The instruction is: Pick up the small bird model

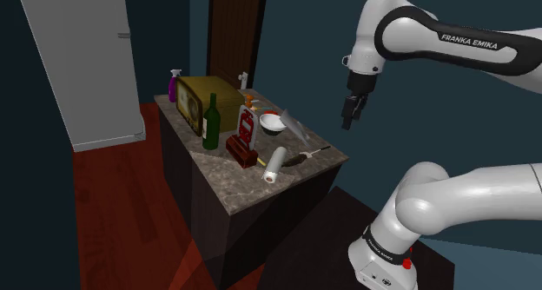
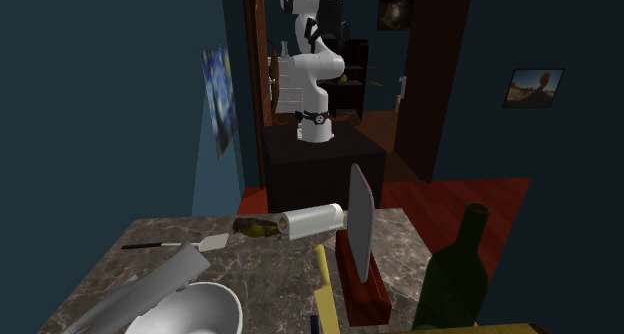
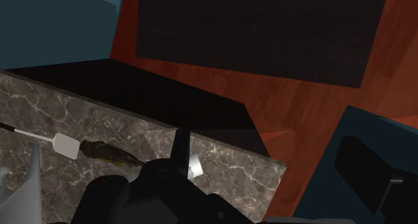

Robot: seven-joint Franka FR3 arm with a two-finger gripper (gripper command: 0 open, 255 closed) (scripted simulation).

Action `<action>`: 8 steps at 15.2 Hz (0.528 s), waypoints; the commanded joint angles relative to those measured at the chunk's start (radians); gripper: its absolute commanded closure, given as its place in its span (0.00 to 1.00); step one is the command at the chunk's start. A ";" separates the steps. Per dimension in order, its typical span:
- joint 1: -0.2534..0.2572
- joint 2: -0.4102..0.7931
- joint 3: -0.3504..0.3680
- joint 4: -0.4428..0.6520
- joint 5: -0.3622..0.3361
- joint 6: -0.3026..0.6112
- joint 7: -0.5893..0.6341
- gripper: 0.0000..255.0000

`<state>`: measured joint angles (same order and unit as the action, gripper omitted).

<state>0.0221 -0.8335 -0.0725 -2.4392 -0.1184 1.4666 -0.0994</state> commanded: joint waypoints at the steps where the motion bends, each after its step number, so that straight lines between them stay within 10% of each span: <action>1: 0.000 0.000 0.000 0.000 0.000 0.000 0.000 0.00; 8: -0.002 0.041 -0.133 -0.160 -0.116 0.253 -0.184 0.00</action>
<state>0.0201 -0.8006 -0.1864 -2.5844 -0.2180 1.6870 -0.2550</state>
